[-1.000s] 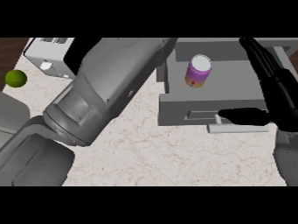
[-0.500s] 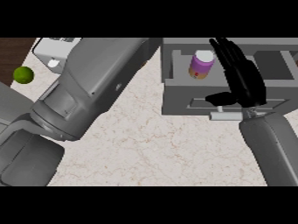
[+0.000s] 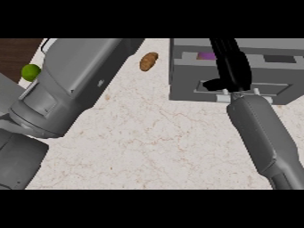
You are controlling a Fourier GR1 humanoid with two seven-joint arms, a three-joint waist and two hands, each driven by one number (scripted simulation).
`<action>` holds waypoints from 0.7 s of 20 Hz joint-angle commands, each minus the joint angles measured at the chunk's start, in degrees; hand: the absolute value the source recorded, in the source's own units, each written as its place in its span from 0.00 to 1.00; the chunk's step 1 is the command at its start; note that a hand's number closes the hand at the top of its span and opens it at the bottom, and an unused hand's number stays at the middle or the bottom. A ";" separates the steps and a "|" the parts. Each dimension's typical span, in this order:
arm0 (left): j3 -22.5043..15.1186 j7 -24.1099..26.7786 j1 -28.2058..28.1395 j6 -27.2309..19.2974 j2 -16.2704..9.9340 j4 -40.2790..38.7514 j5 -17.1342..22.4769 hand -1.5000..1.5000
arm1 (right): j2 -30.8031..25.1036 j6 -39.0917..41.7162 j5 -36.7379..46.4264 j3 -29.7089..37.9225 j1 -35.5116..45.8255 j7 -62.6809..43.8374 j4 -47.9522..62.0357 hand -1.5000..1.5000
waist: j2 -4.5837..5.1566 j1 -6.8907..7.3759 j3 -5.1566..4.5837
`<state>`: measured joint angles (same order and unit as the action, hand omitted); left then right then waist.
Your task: Pick up the can, place it into the drawer and close the drawer
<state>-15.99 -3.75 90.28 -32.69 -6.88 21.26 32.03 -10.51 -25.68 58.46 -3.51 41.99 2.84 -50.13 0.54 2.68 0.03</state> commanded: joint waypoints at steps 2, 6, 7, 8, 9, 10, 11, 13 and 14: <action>-1.03 -2.68 -3.21 1.74 -3.43 4.72 -1.00 0.00 | 0.19 -5.91 1.65 3.45 8.25 -0.72 10.48 0.00 | -0.39 2.06 -0.02; -1.61 -4.21 -5.67 0.27 -2.70 8.25 -1.68 0.00 | 1.56 -11.02 3.17 4.50 13.10 -0.48 17.88 0.00 | -0.19 1.97 -0.01; -1.41 -3.56 -5.42 1.27 -3.77 7.82 -1.90 0.00 | -0.71 -11.02 1.93 5.93 14.70 2.15 19.94 0.00 | 0.35 1.97 0.03; -1.28 -2.22 -7.59 1.36 -3.72 8.59 -1.87 0.00 | -0.34 -12.14 2.50 6.10 16.22 1.33 20.97 0.00 | 0.39 2.12 0.01; -1.42 -6.10 -4.98 2.40 -6.60 8.89 -2.09 0.00 | -1.29 -11.99 1.98 6.51 16.43 3.09 22.34 0.00 | 0.31 2.29 0.04; -1.87 -5.75 -7.45 1.56 -5.07 10.54 -2.15 0.00 | 1.65 -13.55 4.56 5.20 17.66 -0.68 24.29 0.00 | 0.10 2.54 -0.01; -2.10 -4.13 -9.96 2.83 -4.04 10.79 -1.95 0.00 | 0.34 -11.55 3.88 6.18 21.30 -1.42 24.48 0.00 | 0.37 2.99 -0.04; -2.48 -5.60 -10.59 2.16 -5.81 13.12 -2.56 0.00 | -0.15 -13.57 2.79 7.21 20.79 1.52 26.28 0.00 | 0.23 2.98 0.00; -2.15 -6.52 -10.75 4.01 -7.78 14.21 -2.09 0.00 | -1.74 -12.27 2.12 7.99 22.42 1.92 26.37 0.00 | 0.19 3.53 -0.01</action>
<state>-17.87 -8.94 82.11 -30.54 -12.25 32.11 29.97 -10.56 -36.58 61.20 2.54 59.53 3.97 -26.65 0.94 5.24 0.16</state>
